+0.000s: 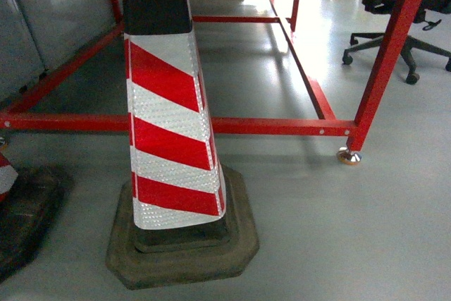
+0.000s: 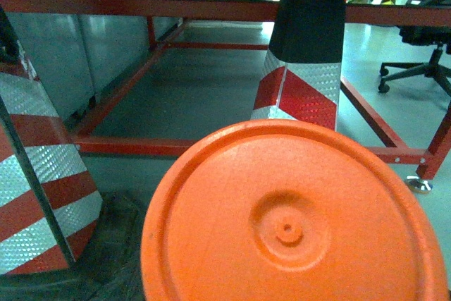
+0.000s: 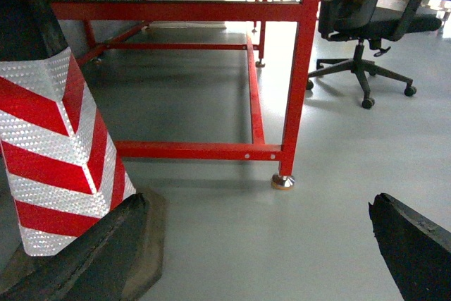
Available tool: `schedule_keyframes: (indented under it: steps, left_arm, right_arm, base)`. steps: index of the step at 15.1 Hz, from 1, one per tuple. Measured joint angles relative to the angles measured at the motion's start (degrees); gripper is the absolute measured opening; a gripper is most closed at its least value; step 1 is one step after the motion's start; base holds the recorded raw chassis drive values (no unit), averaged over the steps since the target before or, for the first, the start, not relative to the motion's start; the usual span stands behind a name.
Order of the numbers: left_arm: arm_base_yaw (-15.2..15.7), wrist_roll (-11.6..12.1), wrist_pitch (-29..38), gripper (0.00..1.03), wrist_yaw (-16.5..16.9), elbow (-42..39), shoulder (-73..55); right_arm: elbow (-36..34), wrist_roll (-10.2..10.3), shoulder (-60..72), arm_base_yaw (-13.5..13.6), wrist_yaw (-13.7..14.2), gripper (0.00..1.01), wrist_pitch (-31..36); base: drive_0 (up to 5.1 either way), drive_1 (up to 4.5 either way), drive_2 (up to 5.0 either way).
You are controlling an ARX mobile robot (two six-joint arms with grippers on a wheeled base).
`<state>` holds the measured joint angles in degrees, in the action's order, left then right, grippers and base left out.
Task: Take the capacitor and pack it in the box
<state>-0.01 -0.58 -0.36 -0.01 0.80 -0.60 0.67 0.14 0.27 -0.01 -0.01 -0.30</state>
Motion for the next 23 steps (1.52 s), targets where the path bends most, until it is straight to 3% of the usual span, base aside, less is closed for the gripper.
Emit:
schedule_keyframes:
  steps: [23]
  left_arm:
    - [0.0,0.07,-0.04,0.44,0.07,0.0,0.0]
  right_arm:
    - [0.0,0.07,0.0,0.0,0.07,0.98,0.0]
  base:
    - [0.0,0.0,0.0]
